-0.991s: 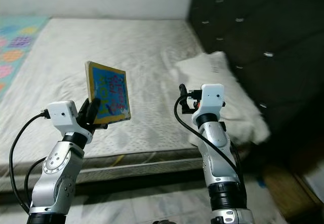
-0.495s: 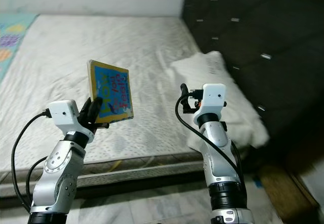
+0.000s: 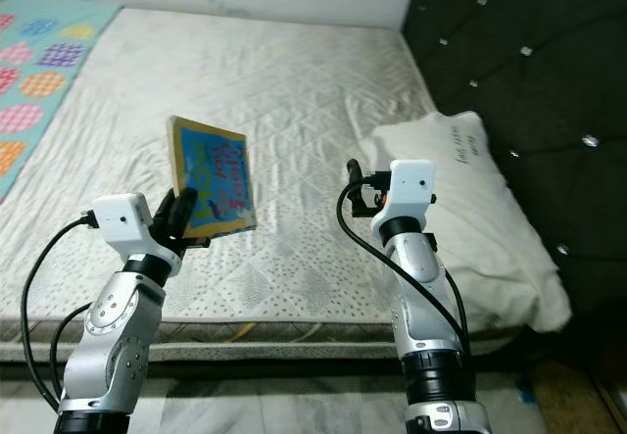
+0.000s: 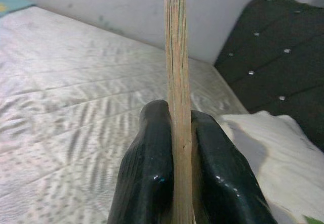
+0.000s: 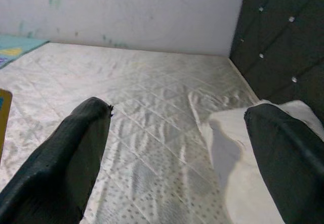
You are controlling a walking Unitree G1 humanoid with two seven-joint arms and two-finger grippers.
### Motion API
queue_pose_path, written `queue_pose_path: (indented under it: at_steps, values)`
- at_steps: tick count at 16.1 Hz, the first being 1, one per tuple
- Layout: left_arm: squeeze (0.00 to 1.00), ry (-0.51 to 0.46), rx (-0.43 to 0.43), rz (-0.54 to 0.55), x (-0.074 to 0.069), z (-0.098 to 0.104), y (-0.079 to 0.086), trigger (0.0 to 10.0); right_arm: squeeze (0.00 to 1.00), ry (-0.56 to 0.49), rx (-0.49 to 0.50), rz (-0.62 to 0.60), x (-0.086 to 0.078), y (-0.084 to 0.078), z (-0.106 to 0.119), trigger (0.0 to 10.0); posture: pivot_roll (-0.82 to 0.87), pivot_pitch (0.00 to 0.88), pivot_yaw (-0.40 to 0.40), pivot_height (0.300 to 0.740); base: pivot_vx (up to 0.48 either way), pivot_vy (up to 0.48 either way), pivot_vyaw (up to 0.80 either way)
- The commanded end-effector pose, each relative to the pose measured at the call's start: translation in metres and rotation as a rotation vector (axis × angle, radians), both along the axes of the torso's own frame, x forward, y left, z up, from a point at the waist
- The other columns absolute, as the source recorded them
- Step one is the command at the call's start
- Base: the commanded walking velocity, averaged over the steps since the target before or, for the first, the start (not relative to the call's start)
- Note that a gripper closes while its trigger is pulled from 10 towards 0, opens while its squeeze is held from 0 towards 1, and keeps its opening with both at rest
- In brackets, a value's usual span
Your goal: Clean up the room
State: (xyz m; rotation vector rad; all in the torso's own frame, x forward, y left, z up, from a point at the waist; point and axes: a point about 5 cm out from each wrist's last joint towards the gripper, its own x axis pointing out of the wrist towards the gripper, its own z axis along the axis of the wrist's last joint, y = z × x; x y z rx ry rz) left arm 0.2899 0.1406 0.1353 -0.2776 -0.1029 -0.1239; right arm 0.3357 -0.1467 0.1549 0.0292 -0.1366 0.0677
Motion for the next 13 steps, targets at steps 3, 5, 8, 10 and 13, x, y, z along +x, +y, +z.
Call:
queue_pose_path:
  at_steps: [3,5,8,10,13]
  values:
    - [0.0,-0.025,0.001,-0.005,0.0014,0.0074,-0.004,10.0,0.0,0.011,-0.011,-0.016,-0.0004,-0.0046,-0.0038,10.0,0.02,0.104,-0.054,0.74,0.0,0.0,0.0]
    - [0.0,-0.027,0.001,-0.009,0.0017,0.008,-0.0044,10.0,0.0,0.014,-0.01,-0.018,-0.0001,-0.005,-0.0042,10.0,0.02,0.103,-0.054,0.74,0.0,0.0,-0.8]
    - [0.0,-0.027,-0.001,-0.01,0.0017,0.0084,-0.0048,10.0,0.0,0.011,-0.012,-0.017,0.0,-0.0052,-0.0039,10.0,0.02,0.102,-0.054,0.74,0.0,-0.425,-0.64]
    - [0.0,-0.026,-0.002,-0.01,0.0015,0.0085,-0.005,10.0,0.0,0.011,-0.013,-0.016,0.0,-0.0053,-0.004,10.0,0.02,0.102,-0.055,0.74,0.0,-0.48,0.0]
    - [0.0,-0.027,-0.003,-0.008,0.0013,0.0086,-0.005,10.0,0.0,0.009,-0.015,-0.011,0.0007,-0.0045,-0.0037,10.0,0.02,0.099,-0.057,0.74,0.0,-0.474,0.0]
